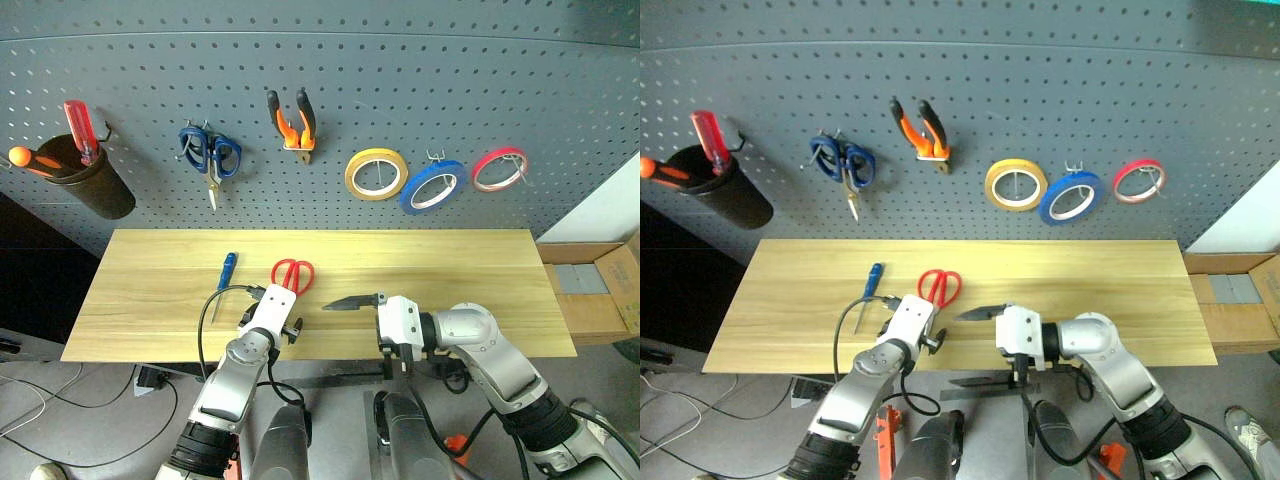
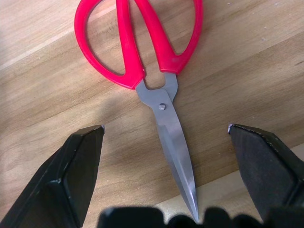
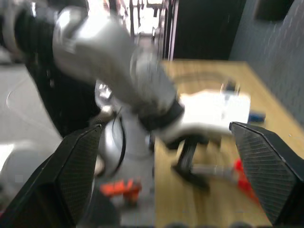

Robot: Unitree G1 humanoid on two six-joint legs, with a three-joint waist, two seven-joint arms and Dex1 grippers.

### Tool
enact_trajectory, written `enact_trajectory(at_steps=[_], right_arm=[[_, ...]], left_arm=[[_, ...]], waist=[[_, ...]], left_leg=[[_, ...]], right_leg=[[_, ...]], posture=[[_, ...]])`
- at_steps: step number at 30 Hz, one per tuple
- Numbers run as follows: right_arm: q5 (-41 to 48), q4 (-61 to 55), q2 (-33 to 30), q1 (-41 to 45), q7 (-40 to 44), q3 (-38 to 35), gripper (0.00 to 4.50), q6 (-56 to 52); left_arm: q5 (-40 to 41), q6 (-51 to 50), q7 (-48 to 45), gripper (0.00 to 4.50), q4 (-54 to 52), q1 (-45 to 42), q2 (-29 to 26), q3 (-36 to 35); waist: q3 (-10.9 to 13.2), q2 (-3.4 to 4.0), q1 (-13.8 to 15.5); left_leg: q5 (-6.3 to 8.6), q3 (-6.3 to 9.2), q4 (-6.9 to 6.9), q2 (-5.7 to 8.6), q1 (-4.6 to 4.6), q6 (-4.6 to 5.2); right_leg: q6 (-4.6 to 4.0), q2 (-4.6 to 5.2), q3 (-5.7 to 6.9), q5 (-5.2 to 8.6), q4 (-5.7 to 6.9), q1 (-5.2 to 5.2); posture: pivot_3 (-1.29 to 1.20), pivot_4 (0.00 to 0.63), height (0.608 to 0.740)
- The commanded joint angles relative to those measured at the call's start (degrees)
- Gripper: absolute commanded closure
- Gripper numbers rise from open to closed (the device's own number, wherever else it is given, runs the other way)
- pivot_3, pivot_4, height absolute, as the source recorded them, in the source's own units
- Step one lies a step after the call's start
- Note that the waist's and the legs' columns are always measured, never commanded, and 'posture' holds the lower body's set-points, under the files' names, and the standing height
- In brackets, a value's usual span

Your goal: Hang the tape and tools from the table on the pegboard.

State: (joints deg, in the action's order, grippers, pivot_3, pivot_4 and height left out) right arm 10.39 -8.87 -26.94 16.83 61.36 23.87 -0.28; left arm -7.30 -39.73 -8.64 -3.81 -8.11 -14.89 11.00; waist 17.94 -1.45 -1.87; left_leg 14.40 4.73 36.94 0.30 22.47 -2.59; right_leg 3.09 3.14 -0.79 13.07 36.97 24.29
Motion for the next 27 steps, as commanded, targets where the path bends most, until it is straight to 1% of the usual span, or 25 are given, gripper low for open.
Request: enact_trajectory(at_steps=[1,2,4,8,12,15,21,22,24,25,27], right_arm=[[-1.5,1.6,-0.4,0.1,0.2,-0.5,0.00,3.3],[-2.3,2.6,-0.4,0.5,-0.3,-0.5,0.00,3.9],[-3.4,4.2,-0.1,1.1,-0.9,-0.6,0.00,4.6],[-4.1,6.6,0.8,2.7,-1.5,-1.2,0.00,5.4],[-4.5,8.6,1.1,3.8,-1.5,-1.5,0.00,6.8],[-4.1,9.4,1.3,4.4,-1.5,-1.8,0.00,7.1],[-4.7,9.7,1.2,4.0,-1.9,-2.1,0.00,9.6],[-4.3,9.0,1.3,3.8,-2.4,-2.6,0.00,9.3],[-3.6,8.2,1.4,3.6,-3.2,-3.4,0.00,8.9],[-2.6,7.0,1.4,3.3,-3.6,-4.1,0.00,7.1],[-0.6,5.5,1.8,3.3,-4.5,-5.7,0.00,3.6]], left_arm=[[-1.0,-2.3,-0.5,0.57,1.5,1.5,-0.5,0.5],[-1.0,-2.3,-0.6,0.98,1.6,1.4,-0.6,0.4],[-1.1,-2.3,-0.6,1.54,2.0,1.2,-0.5,0.4],[-1.2,-2.4,-0.4,3.02,2.8,0.2,-0.3,0.1],[-1.4,-1.6,0.1,4.34,3.6,-0.4,-0.1,-0.1],[-1.6,-0.8,0.3,4.36,4.2,-0.6,-0.1,-0.3],[-0.8,3.3,0.1,4.36,2.9,0.5,-0.1,-1.6],[-1.4,4.7,-0.3,4.36,1.1,1.6,-1.3,-1.3],[-2.2,7.3,-1.0,4.36,-1.6,3.5,-2.9,-0.9],[-2.7,9.3,-1.2,4.36,-3.4,5.0,-4.2,-1.1],[-3.2,14.1,-0.5,4.36,-5.5,7.2,-5.9,-2.4]], waist=[[0.1,0.05,-0.1],[0.1,0.05,-0.1],[0.1,0.06,-0.2],[0.1,0.06,-0.2],[0.1,0.06,-0.1],[0.1,0.07,-0.1],[0.0,0.06,-0.1],[0.0,0.06,0.0],[-0.3,-0.02,0.0],[-0.4,-0.05,0.0],[-0.9,-0.04,0.1]], left_leg=[[0.00,-0.01,0.00,-0.01,0.00,0.00],[0.00,-0.01,0.00,-0.02,-0.01,0.00],[0.00,0.00,-0.01,-0.03,-0.02,0.00],[0.00,-0.01,0.00,-0.02,-0.01,0.00],[0.00,0.00,-0.01,-0.01,0.00,-0.01],[0.00,0.00,-0.01,0.00,0.00,-0.01],[-0.01,0.01,-0.01,-0.01,0.01,-0.03],[-0.01,0.01,-0.01,-0.01,0.01,-0.04],[-0.01,0.01,-0.02,-0.02,0.06,-0.06],[-0.01,0.01,-0.02,-0.03,0.07,-0.09],[-0.04,0.03,-0.02,-0.03,0.14,-0.14]], right_leg=[[0.00,0.00,-0.01,0.00,0.01,0.01],[0.00,-0.01,-0.01,0.00,0.01,0.01],[0.00,-0.01,0.00,0.00,0.02,0.01],[0.01,-0.01,-0.01,0.00,0.01,0.00],[0.01,-0.01,0.00,0.00,0.01,0.01],[0.01,0.01,-0.01,0.00,0.00,0.00],[0.01,0.02,0.00,-0.01,0.00,0.01],[0.00,0.02,0.01,-0.01,-0.01,0.01],[-0.04,0.02,0.01,-0.04,-0.02,0.07],[-0.24,0.03,0.00,-0.16,0.00,0.09],[-0.28,0.03,0.02,-0.18,-0.02,0.13]], posture=[[-0.02,0.364,0.740],[-0.02,0.360,0.740],[-0.02,0.360,0.740],[-0.02,0.351,0.740],[-0.02,0.335,0.740],[-0.01,0.324,0.740],[0.00,0.271,0.740],[0.00,0.251,0.740],[0.00,0.232,0.740],[0.01,0.215,0.740],[0.02,0.182,0.740]])
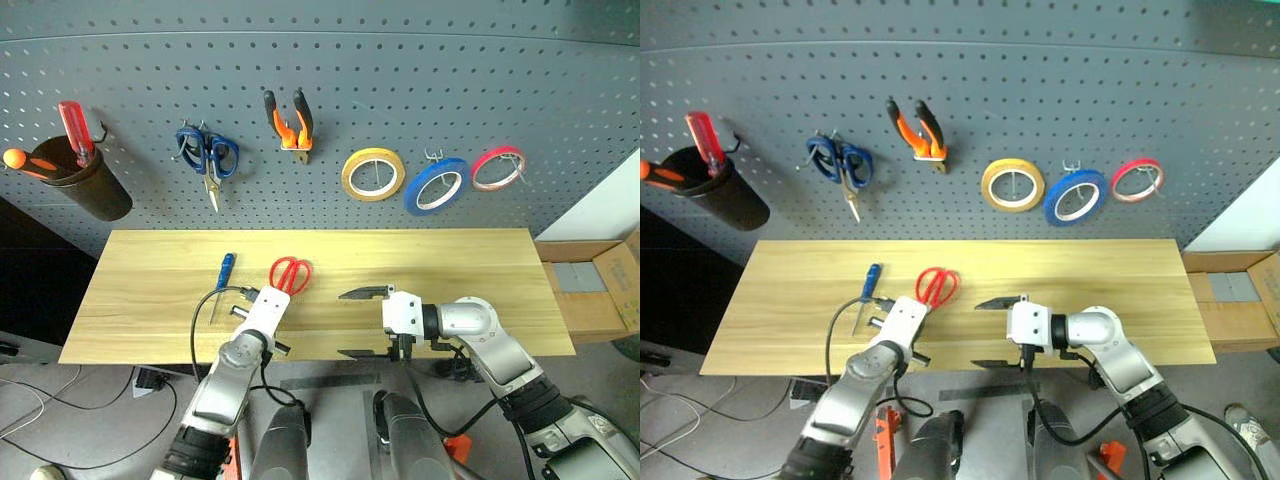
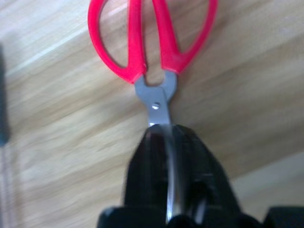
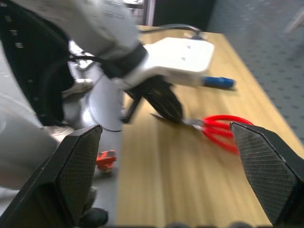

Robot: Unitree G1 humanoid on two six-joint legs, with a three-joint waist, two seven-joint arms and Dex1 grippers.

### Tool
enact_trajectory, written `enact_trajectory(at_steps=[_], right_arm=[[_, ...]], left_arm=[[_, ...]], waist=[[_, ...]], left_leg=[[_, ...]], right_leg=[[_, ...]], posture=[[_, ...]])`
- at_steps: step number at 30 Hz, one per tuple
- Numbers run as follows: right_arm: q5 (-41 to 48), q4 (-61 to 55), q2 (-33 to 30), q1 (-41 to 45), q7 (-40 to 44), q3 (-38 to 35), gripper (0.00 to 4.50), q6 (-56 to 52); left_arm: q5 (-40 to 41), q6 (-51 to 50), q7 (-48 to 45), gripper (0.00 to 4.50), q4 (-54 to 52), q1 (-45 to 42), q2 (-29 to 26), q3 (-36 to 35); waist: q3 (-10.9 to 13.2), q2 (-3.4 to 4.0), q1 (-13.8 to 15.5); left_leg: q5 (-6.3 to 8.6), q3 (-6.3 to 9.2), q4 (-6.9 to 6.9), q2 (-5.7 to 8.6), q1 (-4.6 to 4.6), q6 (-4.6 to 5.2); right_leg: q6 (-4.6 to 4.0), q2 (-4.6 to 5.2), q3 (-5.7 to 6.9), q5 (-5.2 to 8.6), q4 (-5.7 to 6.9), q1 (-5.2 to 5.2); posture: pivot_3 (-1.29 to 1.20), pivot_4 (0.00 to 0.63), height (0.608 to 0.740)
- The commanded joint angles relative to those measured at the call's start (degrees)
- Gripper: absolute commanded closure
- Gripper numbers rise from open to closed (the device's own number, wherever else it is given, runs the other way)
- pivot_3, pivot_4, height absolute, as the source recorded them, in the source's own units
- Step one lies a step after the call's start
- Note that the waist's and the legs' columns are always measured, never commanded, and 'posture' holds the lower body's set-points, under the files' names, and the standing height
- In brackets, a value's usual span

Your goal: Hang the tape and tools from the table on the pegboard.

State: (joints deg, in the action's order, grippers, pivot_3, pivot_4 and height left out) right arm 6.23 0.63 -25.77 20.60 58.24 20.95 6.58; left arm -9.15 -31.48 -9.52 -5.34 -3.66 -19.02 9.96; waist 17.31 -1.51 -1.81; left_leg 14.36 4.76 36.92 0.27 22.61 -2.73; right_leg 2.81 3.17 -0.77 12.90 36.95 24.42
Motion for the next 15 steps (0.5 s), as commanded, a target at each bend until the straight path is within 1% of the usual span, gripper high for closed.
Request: enact_trajectory(at_steps=[1,2,3,6,10,11,15], right_arm=[[4.8,-5.2,0.9,-0.6,-2.1,-3.9,0.00,-5.1],[6.0,-6.1,1.2,-0.5,-2.5,-4.7,0.00,-6.6],[7.4,-7.0,1.7,-0.2,-3.1,-5.8,0.00,-7.9],[13.9,-11.3,3.6,1.3,-4.7,-9.3,0.00,-13.6],[15.4,-13.7,4.8,2.9,-6.6,-11.3,0.00,-15.4],[15.5,-13.5,5.1,3.5,-7.0,-11.5,0.00,-15.9],[15.6,-12.6,6.3,5.1,-8.2,-11.6,0.00,-17.0]], left_arm=[[-2.0,8.4,0.6,4.36,-5.2,3.9,-3.1,-2.0],[-2.3,10.2,0.8,4.36,-5.8,4.7,-3.9,-2.5],[-2.5,12.6,1.0,4.36,-6.5,5.6,-4.8,-3.1],[-4.3,18.4,2.4,4.36,-9.3,8.8,-6.7,-4.6],[-5.9,21.2,4.9,4.36,-11.7,12.4,-5.8,-6.2],[-6.0,21.5,5.4,4.36,-11.9,12.7,-5.3,-6.6],[-5.6,20.0,6.0,4.36,-10.4,11.7,-2.5,-6.6]], waist=[[-0.8,-0.01,0.2],[-1.0,-0.03,0.3],[-1.3,-0.06,0.5],[-2.7,-0.08,1.0],[-4.9,-0.08,1.8],[-5.3,-0.08,1.9],[-6.4,-0.12,2.5]], left_leg=[[-0.01,0.01,0.00,0.00,0.04,-0.03],[-0.02,0.02,0.01,0.00,0.11,-0.08],[-0.02,0.03,0.01,0.00,0.14,-0.07],[0.00,0.04,0.01,0.01,0.19,-0.03],[0.03,-0.04,0.00,0.04,0.18,0.01],[0.03,-0.04,0.00,0.04,0.15,0.02],[0.03,-0.01,0.02,0.05,-0.19,0.05]], right_leg=[[-0.01,0.01,0.00,-0.01,-0.01,0.03],[-0.02,0.01,0.01,-0.01,-0.01,0.11],[-0.02,0.02,0.02,-0.02,-0.03,0.12],[-0.03,0.02,0.05,-0.02,-0.04,0.16],[-0.01,0.02,0.02,-0.02,-0.09,0.14],[-0.01,0.01,0.03,-0.02,-0.09,0.12],[0.04,-0.02,0.12,0.01,-0.09,-0.28]], posture=[[0.02,0.175,0.740],[0.03,0.168,0.740],[0.04,0.146,0.740],[0.06,0.109,0.740],[0.07,0.089,0.740],[0.08,0.079,0.740],[0.08,0.080,0.740]])
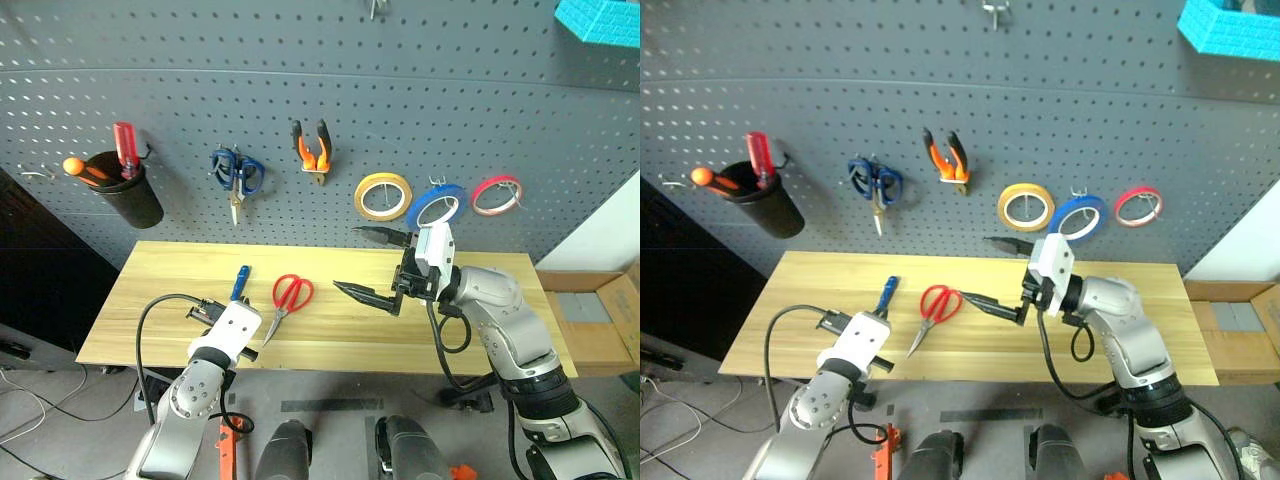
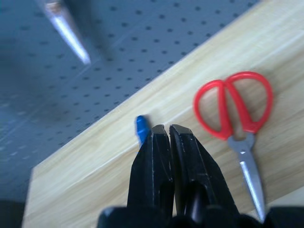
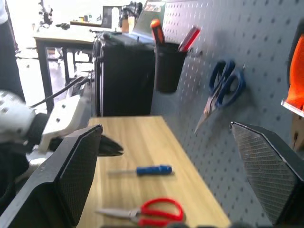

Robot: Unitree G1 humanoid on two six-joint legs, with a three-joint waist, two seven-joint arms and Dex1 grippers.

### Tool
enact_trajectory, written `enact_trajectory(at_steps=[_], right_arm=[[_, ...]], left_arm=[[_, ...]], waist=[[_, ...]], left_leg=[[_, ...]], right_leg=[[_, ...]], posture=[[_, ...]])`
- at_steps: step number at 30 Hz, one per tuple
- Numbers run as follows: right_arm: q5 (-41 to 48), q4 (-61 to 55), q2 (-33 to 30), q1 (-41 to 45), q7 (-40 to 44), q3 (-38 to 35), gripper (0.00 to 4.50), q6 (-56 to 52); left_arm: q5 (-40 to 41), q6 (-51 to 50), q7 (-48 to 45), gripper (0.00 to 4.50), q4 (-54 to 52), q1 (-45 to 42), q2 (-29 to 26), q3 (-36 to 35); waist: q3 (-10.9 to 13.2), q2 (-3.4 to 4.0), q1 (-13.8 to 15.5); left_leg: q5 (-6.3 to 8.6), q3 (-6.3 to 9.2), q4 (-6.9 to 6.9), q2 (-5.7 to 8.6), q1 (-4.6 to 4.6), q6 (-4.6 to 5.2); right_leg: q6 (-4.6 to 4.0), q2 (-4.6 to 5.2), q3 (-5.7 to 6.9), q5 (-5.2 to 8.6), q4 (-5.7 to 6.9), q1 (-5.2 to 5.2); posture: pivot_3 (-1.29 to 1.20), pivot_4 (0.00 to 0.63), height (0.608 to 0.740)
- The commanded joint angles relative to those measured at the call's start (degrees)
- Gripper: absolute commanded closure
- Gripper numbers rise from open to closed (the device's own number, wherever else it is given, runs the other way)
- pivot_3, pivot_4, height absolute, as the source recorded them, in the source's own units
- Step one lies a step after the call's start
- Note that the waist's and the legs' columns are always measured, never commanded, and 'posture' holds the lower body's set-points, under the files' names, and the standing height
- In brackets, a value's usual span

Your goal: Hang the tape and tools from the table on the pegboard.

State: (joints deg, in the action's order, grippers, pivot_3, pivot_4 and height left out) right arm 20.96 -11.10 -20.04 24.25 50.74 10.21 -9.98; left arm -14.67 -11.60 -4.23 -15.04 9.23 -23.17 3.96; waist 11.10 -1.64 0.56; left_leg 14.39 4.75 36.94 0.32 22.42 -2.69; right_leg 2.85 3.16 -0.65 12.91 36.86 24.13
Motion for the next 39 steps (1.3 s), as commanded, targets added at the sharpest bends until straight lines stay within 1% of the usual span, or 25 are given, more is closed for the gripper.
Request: enact_trajectory(at_steps=[1,5,6,9,11,16,20,23,27,31,39], right_arm=[[0.6,-0.6,0.6,1.4,-0.7,-0.7,0.00,-0.4],[-2.7,2.0,-0.7,0.4,0.9,2.3,0.00,-0.2],[-3.7,2.7,-1.4,0.1,1.6,3.2,0.00,0.1],[-6.5,4.4,-2.7,-0.6,3.7,6.0,0.00,2.0],[-8.2,5.3,-3.0,-1.0,4.7,7.5,0.00,3.8],[-10.0,6.6,-2.8,-1.3,5.3,9.1,0.00,5.0],[-11.1,7.4,-2.7,-1.2,5.7,9.7,0.00,5.5],[-11.9,8.1,-2.4,-0.9,5.5,9.8,0.00,5.9],[-12.1,8.2,-1.8,-0.5,5.0,9.3,0.00,5.4],[-12.0,8.1,-1.0,-0.5,4.4,8.8,0.00,4.2],[-11.6,6.1,-1.3,-2.0,4.0,8.7,0.00,2.4]], left_arm=[[0.4,-0.4,0.3,4.36,0.4,-2.1,2.5,-0.3],[3.0,-2.8,-2.0,4.36,6.3,-7.8,5.8,0.2],[3.9,-3.6,-2.9,4.36,7.5,-9.0,6.4,0.1],[6.4,-6.7,-5.4,3.75,10.6,-12.5,7.5,-0.6],[7.6,-8.9,-6.9,3.12,12.6,-14.3,7.6,-0.8],[9.2,-13.3,-10.2,1.37,14.6,-16.8,6.3,-0.6],[9.7,-16.5,-12.9,0.01,16.2,-18.0,4.3,-0.4],[10.0,-18.2,-14.2,0.01,17.2,-18.4,2.8,-0.5],[10.4,-20.1,-15.9,0.01,18.0,-18.6,1.0,-0.5],[11.2,-21.1,-17.7,0.01,20.6,-19.7,0.7,0.0],[12.5,-22.2,-20.2,0.01,22.5,-20.8,1.4,0.8]], waist=[[-0.4,0.03,0.4],[-0.8,0.01,0.8],[-0.8,0.01,0.8],[-0.8,0.00,0.7],[-0.7,0.04,0.4],[0.0,0.11,-0.6],[1.4,0.13,-0.9],[2.5,0.16,-1.1],[3.8,0.11,-1.4],[4.5,0.12,-1.6],[5.7,0.22,-2.2]], left_leg=[[-0.01,0.00,0.02,0.01,-0.06,0.01],[-0.04,-0.01,0.03,-0.01,-0.31,0.05],[-0.04,-0.01,0.02,-0.01,-0.40,0.05],[-0.03,-0.03,0.01,-0.01,-0.53,0.06],[-0.03,-0.03,-0.01,-0.01,-0.52,0.07],[-0.02,-0.01,-0.01,-0.01,-0.54,0.08],[-0.02,0.01,0.00,-0.02,-0.59,0.08],[-0.02,0.02,-0.02,-0.03,-0.58,0.09],[-0.01,0.02,-0.03,-0.03,-0.44,0.09],[-0.01,0.01,-0.02,-0.02,-0.21,0.09],[-0.01,0.01,-0.03,-0.03,-0.16,0.09]], right_leg=[[0.21,0.00,0.00,0.12,0.00,-0.07],[0.23,-0.03,0.00,0.11,0.06,-0.22],[0.22,-0.03,0.01,0.11,0.07,-0.32],[0.21,-0.04,-0.01,0.12,0.04,-0.44],[0.20,-0.04,-0.03,0.13,0.05,-0.42],[0.19,-0.04,-0.05,0.15,0.08,-0.43],[0.19,-0.04,-0.04,0.16,0.10,-0.45],[0.15,-0.04,-0.04,0.18,0.12,-0.43],[0.02,-0.03,-0.08,0.10,0.14,-0.28],[-0.10,-0.02,-0.08,0.03,0.14,-0.07],[-0.09,-0.01,-0.09,0.03,0.14,-0.03]], posture=[[0.09,0.084,0.740],[0.08,0.102,0.740],[0.08,0.121,0.740],[0.07,0.148,0.740],[0.07,0.167,0.740],[0.04,0.226,0.740],[0.03,0.261,0.740],[0.02,0.287,0.740],[0.01,0.301,0.740],[0.00,0.317,0.740],[-0.01,0.340,0.740]])
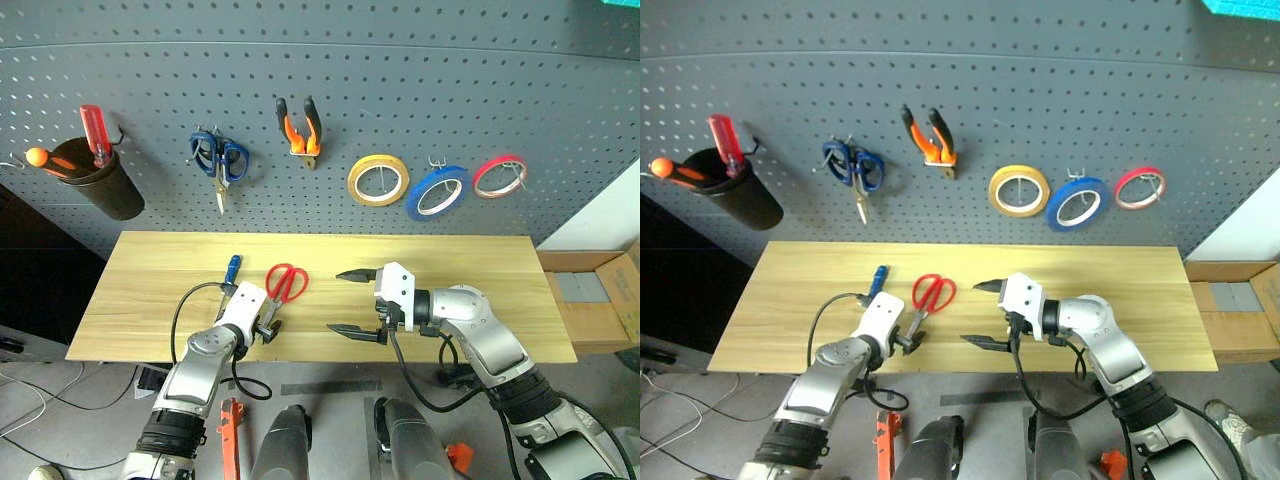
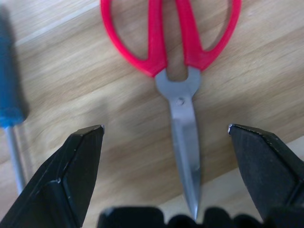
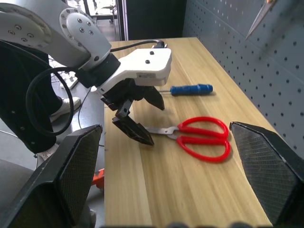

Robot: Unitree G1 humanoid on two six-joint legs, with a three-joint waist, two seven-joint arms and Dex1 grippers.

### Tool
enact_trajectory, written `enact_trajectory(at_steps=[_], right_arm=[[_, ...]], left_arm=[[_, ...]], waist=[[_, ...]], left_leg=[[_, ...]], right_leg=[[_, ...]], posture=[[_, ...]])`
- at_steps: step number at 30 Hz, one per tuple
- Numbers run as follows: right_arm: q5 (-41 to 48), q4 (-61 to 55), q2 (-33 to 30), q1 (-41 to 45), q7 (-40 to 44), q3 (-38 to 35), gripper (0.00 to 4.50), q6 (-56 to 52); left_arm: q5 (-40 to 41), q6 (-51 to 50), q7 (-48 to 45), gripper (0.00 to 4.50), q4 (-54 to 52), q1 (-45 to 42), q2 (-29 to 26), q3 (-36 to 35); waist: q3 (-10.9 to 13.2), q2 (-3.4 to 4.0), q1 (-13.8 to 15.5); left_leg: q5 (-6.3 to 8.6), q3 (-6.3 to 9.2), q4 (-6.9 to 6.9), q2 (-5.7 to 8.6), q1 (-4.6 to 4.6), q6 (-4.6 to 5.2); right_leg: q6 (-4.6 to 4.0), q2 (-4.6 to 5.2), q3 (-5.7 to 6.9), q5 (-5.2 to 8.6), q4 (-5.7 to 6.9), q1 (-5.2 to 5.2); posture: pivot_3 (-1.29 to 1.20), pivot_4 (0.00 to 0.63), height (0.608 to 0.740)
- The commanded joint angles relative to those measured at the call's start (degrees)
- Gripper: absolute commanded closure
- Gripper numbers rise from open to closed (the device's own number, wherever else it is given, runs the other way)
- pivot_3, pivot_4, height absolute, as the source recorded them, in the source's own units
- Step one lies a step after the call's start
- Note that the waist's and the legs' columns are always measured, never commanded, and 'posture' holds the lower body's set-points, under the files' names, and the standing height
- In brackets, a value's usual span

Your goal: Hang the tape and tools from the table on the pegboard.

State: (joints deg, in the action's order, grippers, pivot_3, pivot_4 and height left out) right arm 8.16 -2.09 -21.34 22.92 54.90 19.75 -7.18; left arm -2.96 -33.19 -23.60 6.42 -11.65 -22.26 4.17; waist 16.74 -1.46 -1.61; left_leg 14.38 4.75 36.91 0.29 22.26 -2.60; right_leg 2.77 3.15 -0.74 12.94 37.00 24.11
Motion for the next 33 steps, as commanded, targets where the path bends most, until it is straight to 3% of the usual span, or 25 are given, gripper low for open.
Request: enact_trajectory(at_steps=[1,7,9,20,21,33], right_arm=[[1.2,-3.1,0.0,-0.8,-0.2,-0.9,0.00,-0.6],[1.3,-3.6,0.1,-0.6,-0.4,-1.2,0.00,-1.6],[1.3,-3.4,0.1,-0.5,-0.4,-1.4,0.00,-1.7],[1.2,-3.5,0.5,0.0,-0.8,-1.5,0.00,-2.0],[1.2,-3.5,0.5,0.0,-0.8,-1.5,0.00,-2.0],[1.6,-2.4,0.4,1.2,-0.3,-1.8,0.00,-1.3]], left_arm=[[0.8,-0.6,-0.8,0.01,1.3,-0.1,0.6,0.6],[0.4,-0.5,-0.2,0.01,2.7,-1.6,1.1,0.7],[0.1,-0.1,0.5,0.37,3.3,-2.0,1.2,0.4],[0.6,-0.5,0.6,4.14,2.0,-0.2,-0.5,-0.9],[0.7,-0.5,0.7,4.29,1.9,0.0,-0.6,-0.9],[0.6,1.1,2.5,4.29,0.5,-0.3,0.6,-1.0]], waist=[[0.2,0.09,-0.1],[0.7,0.09,-0.1],[0.9,0.10,-0.1],[1.2,0.14,-0.3],[1.2,0.14,-0.3],[1.2,0.13,-0.3]], left_leg=[[0.00,0.00,0.00,0.00,0.00,0.00],[0.00,0.00,0.01,0.00,0.00,0.00],[0.00,0.00,0.01,0.00,0.00,0.00],[0.00,-0.02,-0.03,-0.02,0.00,-0.01],[0.00,-0.02,-0.03,-0.02,0.00,-0.01],[0.00,0.00,-0.05,-0.02,0.05,-0.02]], right_leg=[[0.01,0.00,0.00,0.01,0.00,0.00],[0.25,0.00,0.00,0.14,0.01,0.00],[0.25,0.00,0.00,0.15,0.01,0.00],[0.26,0.00,-0.03,0.15,0.00,0.03],[0.26,0.00,-0.02,0.15,0.00,0.04],[0.27,0.01,-0.01,0.15,-0.03,0.06]], posture=[[-0.01,0.342,0.740],[-0.01,0.347,0.740],[-0.01,0.347,0.740],[0.00,0.347,0.740],[0.00,0.347,0.740],[0.00,0.296,0.740]])
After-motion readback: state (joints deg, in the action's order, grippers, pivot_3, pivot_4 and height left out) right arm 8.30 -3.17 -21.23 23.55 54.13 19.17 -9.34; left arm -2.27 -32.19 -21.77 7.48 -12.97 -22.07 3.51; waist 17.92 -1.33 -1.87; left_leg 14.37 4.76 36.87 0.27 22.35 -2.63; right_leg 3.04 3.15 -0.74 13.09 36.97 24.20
